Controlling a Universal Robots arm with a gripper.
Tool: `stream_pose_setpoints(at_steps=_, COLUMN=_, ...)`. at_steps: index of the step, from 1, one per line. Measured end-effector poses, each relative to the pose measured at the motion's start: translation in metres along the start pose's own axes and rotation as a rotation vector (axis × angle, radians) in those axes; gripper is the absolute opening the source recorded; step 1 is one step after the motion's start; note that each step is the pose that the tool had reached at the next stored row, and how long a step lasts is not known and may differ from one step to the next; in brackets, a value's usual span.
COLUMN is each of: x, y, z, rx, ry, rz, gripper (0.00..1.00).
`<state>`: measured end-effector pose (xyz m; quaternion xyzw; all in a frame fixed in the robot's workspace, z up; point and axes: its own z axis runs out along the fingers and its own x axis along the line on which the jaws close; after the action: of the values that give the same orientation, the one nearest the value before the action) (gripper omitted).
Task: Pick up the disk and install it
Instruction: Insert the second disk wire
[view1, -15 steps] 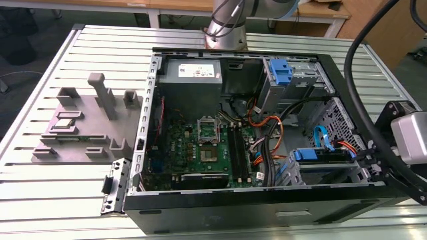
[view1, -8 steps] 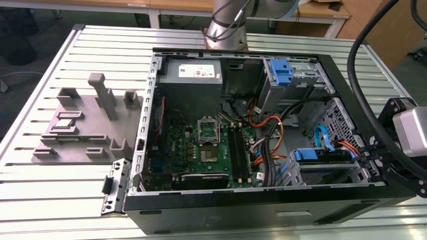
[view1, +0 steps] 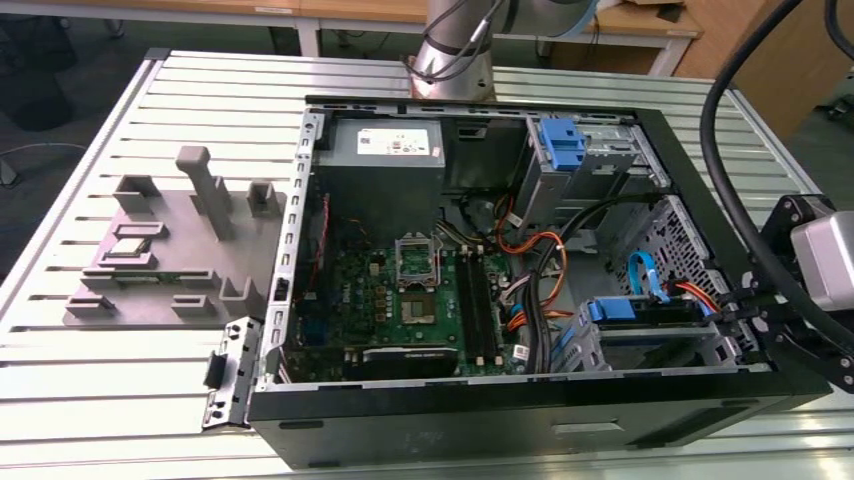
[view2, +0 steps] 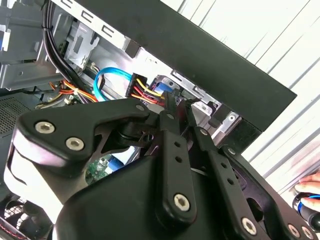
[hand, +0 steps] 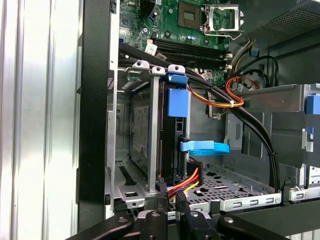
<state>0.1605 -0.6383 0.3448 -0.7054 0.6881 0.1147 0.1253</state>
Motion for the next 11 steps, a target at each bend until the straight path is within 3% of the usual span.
stream_pose_setpoints(at_steps=2, x=0.0001, y=0.0, z=0.0, rx=0.0, ry=0.0, rz=0.0, gripper=0.23)
stream_pose_setpoints(at_steps=6, x=0.0001, y=0.0, z=0.0, rx=0.0, ry=0.0003, rz=0.0, gripper=0.41)
stream_pose_setpoints(at_steps=9, x=-0.0004, y=-0.0022, z=0.0031, rx=-0.0043, ry=0.004, rz=0.001, gripper=0.41)
stream_pose_setpoints(at_steps=11, x=-0.0009, y=-0.0028, z=0.0052, rx=-0.0081, ry=0.0103, rz=0.003, gripper=0.41)
